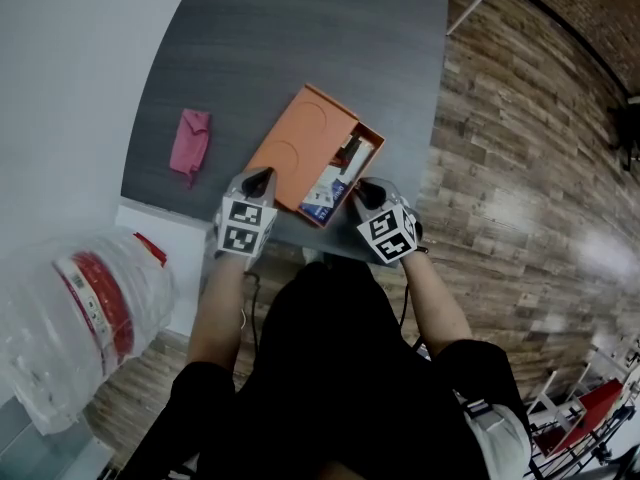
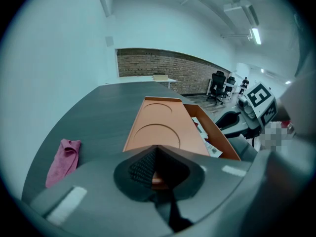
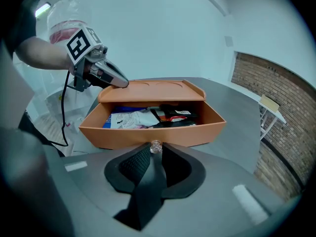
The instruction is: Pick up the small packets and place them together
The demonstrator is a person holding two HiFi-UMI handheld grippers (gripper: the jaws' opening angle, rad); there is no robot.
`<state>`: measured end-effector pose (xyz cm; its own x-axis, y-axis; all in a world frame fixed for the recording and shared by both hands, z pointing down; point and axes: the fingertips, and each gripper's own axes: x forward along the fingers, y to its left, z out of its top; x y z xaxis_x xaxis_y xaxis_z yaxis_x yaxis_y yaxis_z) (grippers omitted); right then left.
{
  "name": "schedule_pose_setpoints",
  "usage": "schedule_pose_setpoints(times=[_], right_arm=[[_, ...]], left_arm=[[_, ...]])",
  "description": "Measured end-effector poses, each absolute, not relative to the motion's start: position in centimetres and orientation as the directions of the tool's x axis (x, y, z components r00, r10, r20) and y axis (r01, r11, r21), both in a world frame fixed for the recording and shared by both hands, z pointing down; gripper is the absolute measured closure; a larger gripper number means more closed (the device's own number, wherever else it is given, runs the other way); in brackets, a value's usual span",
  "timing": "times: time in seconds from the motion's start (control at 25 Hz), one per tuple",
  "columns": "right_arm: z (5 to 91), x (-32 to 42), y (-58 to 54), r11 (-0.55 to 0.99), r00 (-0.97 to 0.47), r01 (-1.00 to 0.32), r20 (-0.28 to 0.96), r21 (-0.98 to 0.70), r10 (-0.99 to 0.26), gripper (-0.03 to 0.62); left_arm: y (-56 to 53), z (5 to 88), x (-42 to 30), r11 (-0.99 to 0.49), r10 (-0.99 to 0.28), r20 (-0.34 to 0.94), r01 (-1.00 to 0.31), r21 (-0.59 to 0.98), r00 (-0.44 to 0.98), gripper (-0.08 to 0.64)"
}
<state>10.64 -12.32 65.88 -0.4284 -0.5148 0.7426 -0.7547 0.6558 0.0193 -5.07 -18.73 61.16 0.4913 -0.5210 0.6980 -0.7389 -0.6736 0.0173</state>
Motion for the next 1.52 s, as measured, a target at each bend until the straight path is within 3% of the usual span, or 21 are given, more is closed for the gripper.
schedule_pose_setpoints(times=[1.52], right_arm=[[66.3, 14.1, -9.3, 0.634, -0.4, -0.773, 0.752, 0.031, -0.524, 0.517]], left_arm=[[-19.0, 61.5, -5.5, -0.673, -0.523, 0.699, -0.74, 0.013, 0.488, 0.561]])
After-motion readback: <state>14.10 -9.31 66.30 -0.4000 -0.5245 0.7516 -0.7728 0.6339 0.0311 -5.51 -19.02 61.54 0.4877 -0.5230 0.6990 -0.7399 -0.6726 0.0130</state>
